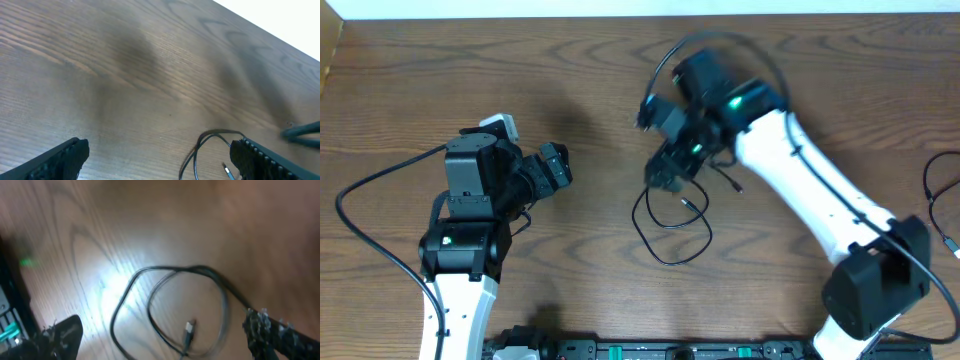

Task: Untangle cables
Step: 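Lower the right gripper onto the last black cable and grasp it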

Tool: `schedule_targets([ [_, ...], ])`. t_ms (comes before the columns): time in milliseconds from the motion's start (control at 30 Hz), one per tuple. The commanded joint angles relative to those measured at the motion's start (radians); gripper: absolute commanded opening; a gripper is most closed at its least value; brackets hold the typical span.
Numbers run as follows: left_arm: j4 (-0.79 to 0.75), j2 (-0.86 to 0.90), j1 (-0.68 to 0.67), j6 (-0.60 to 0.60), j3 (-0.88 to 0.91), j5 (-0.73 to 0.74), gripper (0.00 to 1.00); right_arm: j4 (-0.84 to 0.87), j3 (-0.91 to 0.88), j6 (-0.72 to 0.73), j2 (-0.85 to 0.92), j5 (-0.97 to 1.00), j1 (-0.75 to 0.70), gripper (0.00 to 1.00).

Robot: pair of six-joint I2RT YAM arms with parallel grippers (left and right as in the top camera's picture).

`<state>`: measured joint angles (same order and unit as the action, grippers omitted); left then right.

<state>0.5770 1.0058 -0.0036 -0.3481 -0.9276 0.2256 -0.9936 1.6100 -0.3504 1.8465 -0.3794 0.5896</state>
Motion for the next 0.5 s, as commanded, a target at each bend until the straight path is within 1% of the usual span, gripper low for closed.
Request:
schedule_targets([
  [0, -0.001, -0.007, 0.003, -0.009, -0.011, -0.014, 0.96, 0.061, -0.094, 0.025, -0.012, 0.006, 0.069, 0.99],
  [100, -0.001, -0.007, 0.003, -0.009, -0.011, -0.014, 0.96, 0.115, -0.154, 0.035, -0.012, 0.009, 0.127, 0.99],
  [300, -0.001, -0.007, 0.003, -0.009, -0.011, -0.014, 0.96, 0.226, -0.253, 0.146, -0.012, 0.019, 0.215, 0.99],
  [467, -0.001, -0.007, 0.003, -0.009, -0.011, -0.014, 0.96, 0.29, -0.324, 0.246, -0.012, 0.182, 0.258, 0.99],
])
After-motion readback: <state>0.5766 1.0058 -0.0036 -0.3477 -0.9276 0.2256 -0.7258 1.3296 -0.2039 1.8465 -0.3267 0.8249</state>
